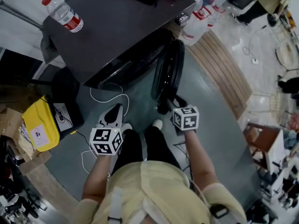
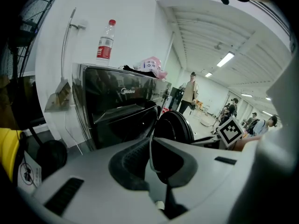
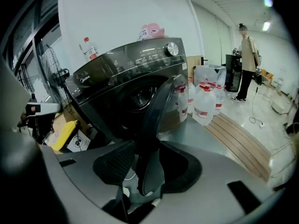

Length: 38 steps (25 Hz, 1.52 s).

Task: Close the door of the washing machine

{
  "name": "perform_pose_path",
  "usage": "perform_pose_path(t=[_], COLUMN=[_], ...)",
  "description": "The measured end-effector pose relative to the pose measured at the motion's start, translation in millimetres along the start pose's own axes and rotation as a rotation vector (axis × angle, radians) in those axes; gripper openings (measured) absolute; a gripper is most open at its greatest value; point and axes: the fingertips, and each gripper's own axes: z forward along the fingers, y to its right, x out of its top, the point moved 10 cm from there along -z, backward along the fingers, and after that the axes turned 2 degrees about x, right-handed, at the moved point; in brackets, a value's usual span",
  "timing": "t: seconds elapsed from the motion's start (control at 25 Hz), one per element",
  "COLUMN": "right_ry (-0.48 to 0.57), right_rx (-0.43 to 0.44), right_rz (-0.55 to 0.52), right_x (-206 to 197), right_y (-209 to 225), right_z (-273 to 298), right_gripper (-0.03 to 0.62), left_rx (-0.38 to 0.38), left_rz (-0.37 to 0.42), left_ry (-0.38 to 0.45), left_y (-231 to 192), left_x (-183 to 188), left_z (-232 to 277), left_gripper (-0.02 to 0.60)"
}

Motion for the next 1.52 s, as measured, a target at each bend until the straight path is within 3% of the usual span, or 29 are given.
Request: perform_pose_path(t=[0.4, 0.64, 1.52], right_ry=[-0.019, -0.02, -0.033], right_rx=[0.049, 0.09, 0.191], right_rz=[-0.06, -0.035, -0.123], right_x=[20.6, 35.1, 75.6], right_y=[-41.1, -58.9, -97.0], right_z=[26.4, 45.8, 94.8], right_gripper=[0.147, 0.147, 0.141], left_rx=[0.074, 0.119, 0.249], left_rz=[-0.061, -0.099, -0.22], left_ry=[0.024, 0.038, 0.073], left_y=[-22.2, -34.1, -57.3], left_x=[-11.3, -17.6, -33.1], left_z=[-23.1, -33.0, -53.5], left_gripper=[0.02, 0.02, 0.02])
